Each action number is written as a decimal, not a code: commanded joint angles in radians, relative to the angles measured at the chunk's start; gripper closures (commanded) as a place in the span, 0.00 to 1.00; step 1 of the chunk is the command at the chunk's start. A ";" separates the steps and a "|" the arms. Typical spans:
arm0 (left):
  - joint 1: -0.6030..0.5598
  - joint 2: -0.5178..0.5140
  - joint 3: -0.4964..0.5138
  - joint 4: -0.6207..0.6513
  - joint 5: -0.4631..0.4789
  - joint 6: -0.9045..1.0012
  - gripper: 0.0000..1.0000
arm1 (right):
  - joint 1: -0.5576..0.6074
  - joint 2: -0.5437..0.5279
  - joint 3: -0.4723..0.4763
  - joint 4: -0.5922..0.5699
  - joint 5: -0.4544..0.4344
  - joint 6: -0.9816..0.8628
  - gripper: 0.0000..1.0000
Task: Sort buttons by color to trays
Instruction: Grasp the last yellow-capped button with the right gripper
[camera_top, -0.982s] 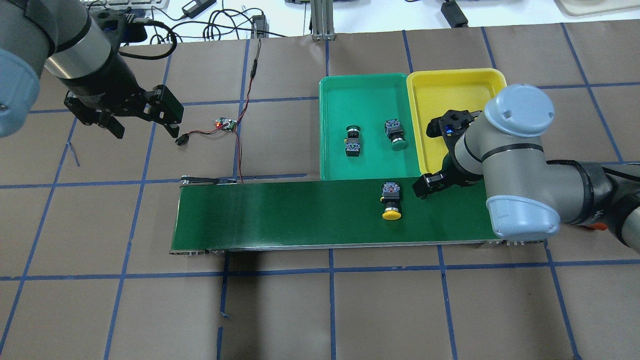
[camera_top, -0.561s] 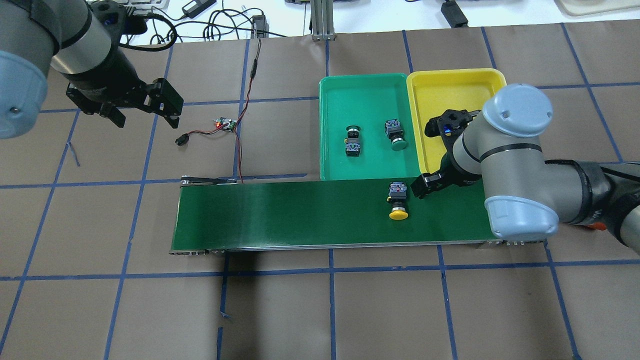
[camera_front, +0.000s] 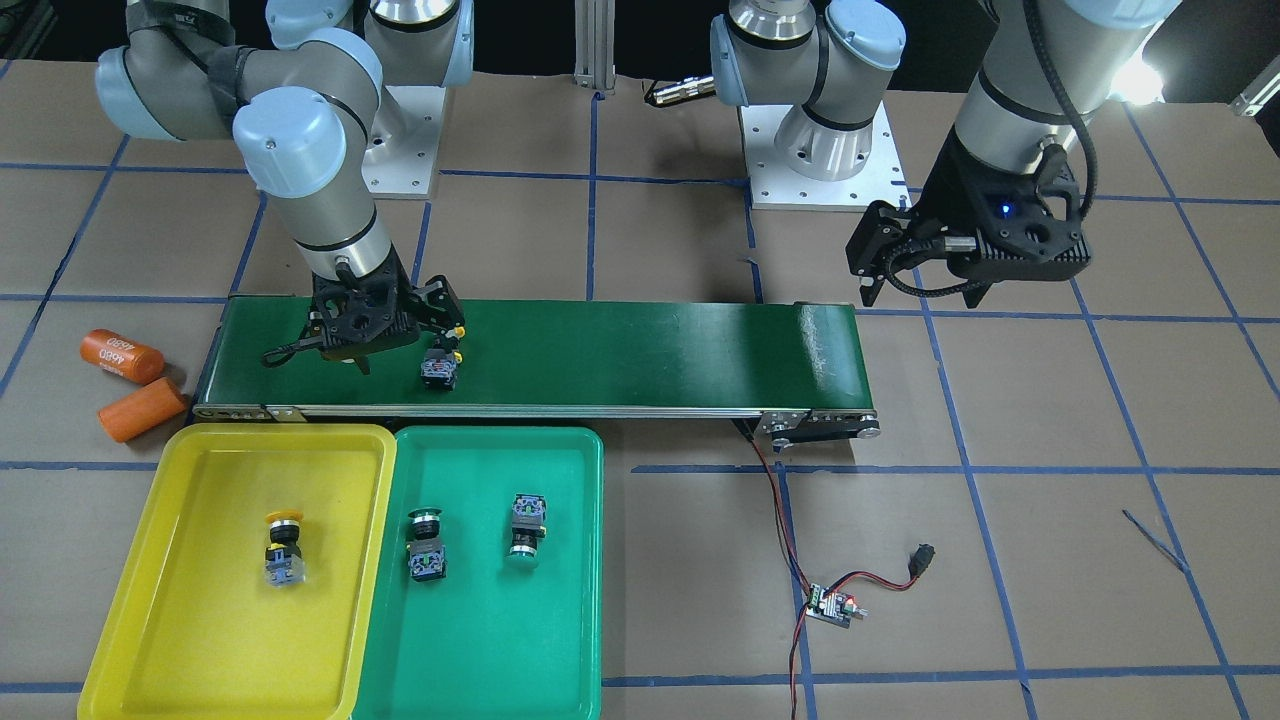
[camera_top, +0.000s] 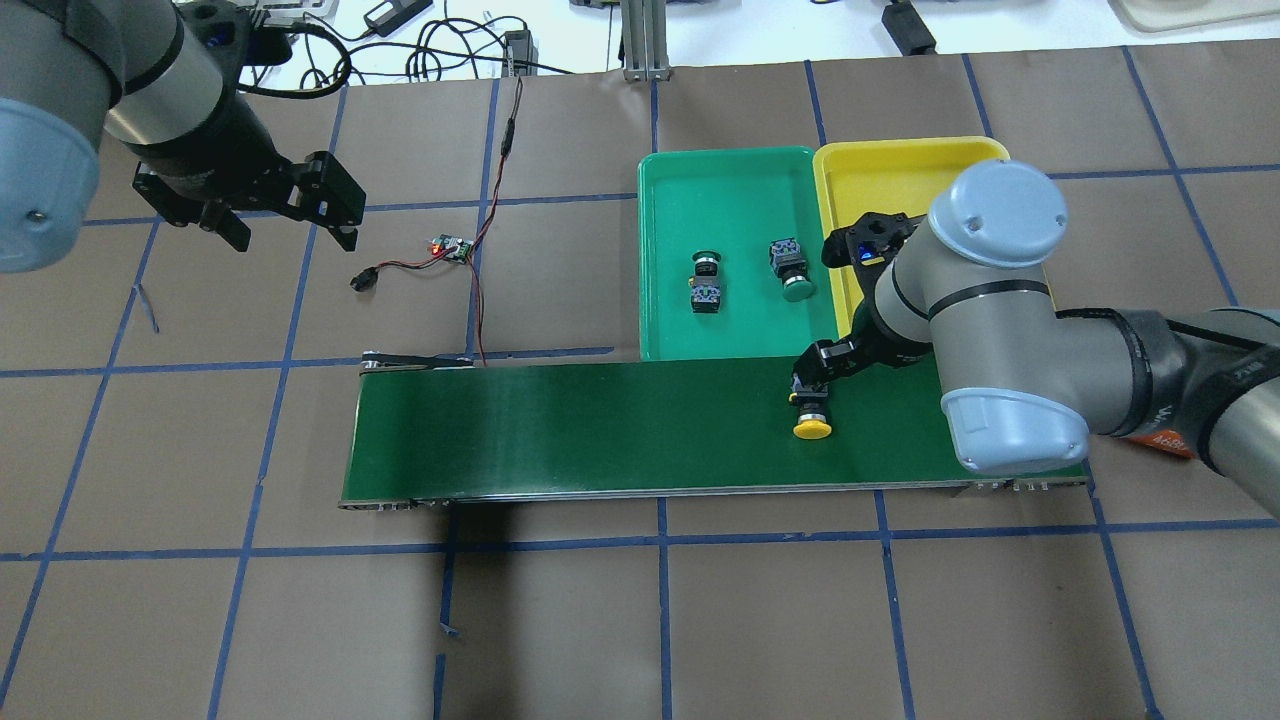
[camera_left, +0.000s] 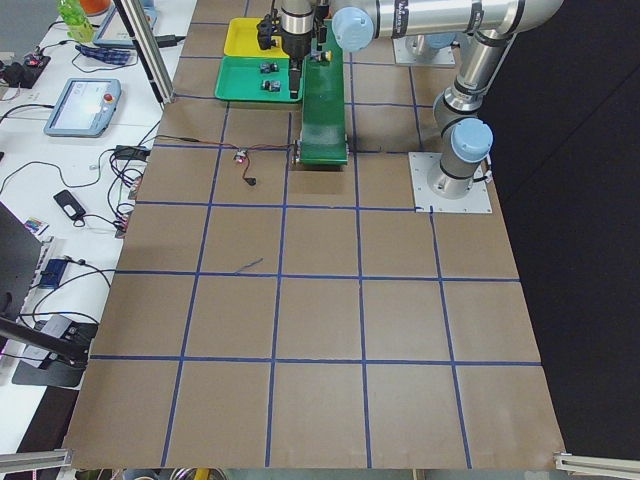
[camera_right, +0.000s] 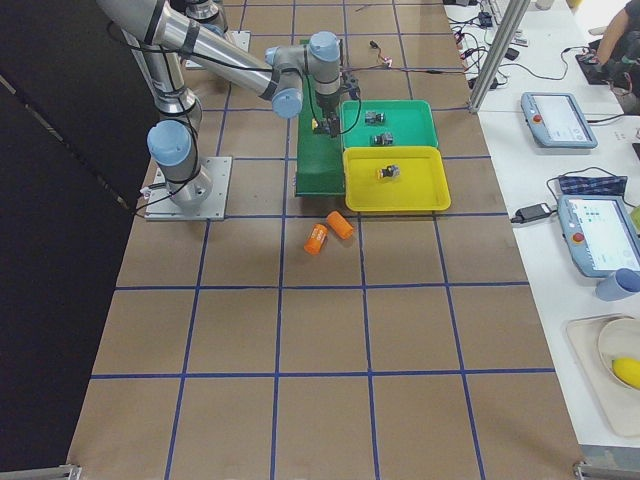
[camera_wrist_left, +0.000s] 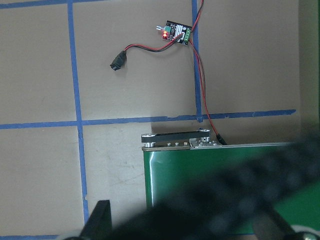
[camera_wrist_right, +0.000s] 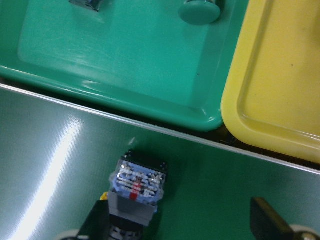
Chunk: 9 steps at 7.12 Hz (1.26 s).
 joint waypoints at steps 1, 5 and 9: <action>-0.021 -0.006 0.000 -0.009 0.001 -0.042 0.00 | 0.018 0.018 0.003 -0.002 0.000 0.036 0.04; -0.025 -0.010 0.015 -0.016 -0.062 -0.042 0.00 | 0.016 0.038 0.002 0.018 -0.027 0.022 0.78; -0.034 -0.002 0.018 -0.010 -0.020 -0.033 0.00 | 0.001 0.156 -0.255 0.053 -0.081 0.034 0.84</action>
